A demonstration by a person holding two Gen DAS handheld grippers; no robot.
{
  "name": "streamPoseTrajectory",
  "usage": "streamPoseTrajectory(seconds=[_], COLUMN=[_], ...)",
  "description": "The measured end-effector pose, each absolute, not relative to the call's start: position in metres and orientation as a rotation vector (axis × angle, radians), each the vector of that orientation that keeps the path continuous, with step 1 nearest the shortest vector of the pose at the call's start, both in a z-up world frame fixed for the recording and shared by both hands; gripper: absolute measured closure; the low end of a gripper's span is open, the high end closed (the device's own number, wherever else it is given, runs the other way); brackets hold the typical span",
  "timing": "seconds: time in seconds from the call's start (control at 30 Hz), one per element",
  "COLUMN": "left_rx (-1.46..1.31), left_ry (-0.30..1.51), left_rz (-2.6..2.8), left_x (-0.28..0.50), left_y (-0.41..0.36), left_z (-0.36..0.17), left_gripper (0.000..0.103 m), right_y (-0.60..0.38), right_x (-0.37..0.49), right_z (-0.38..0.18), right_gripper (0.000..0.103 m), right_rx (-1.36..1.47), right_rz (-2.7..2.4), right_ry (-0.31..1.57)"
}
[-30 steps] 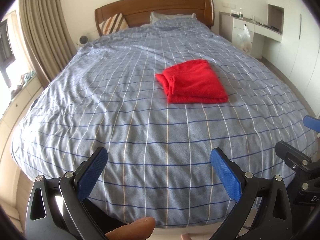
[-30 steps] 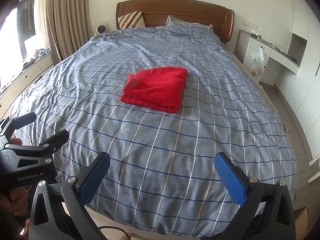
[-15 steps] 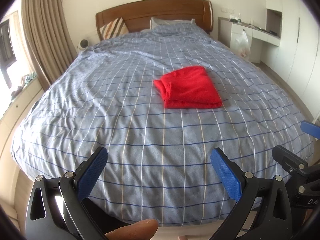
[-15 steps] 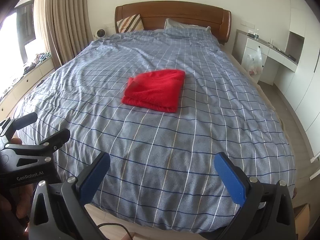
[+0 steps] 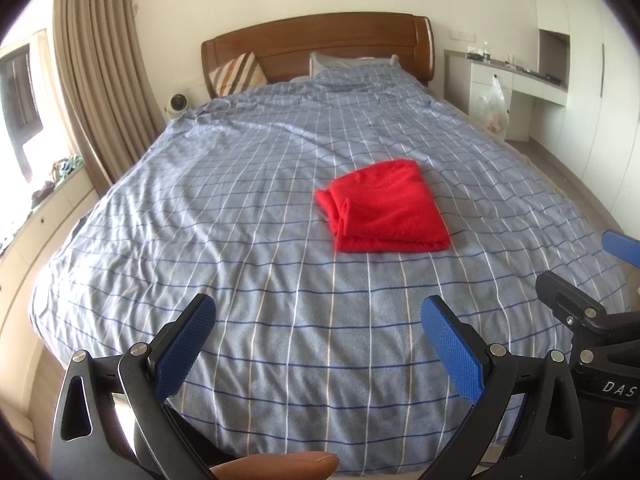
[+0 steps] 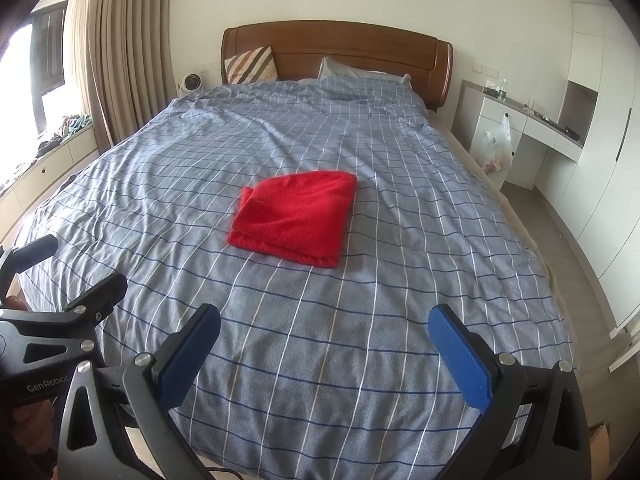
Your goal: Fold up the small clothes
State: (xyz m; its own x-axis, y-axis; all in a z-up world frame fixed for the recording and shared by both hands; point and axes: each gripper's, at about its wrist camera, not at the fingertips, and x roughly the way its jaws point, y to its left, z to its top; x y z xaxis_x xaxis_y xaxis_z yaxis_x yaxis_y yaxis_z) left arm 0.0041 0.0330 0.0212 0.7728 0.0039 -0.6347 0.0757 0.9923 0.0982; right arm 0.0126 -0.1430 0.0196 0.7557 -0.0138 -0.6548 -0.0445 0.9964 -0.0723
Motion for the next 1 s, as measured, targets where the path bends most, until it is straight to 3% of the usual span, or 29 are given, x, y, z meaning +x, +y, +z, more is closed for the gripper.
streamPoseTrajectory(seconds=[1.0], left_rx=[0.117], left_ry=[0.751], left_rz=[-0.007], left_x=[0.023], left_y=[0.027], left_z=[0.008], left_gripper=[0.0], right_y=[-0.162], right_x=[0.024], right_z=[0.015], right_gripper=[0.001], right_rx=[-0.052], right_rz=[-0.059], right_ry=[0.745])
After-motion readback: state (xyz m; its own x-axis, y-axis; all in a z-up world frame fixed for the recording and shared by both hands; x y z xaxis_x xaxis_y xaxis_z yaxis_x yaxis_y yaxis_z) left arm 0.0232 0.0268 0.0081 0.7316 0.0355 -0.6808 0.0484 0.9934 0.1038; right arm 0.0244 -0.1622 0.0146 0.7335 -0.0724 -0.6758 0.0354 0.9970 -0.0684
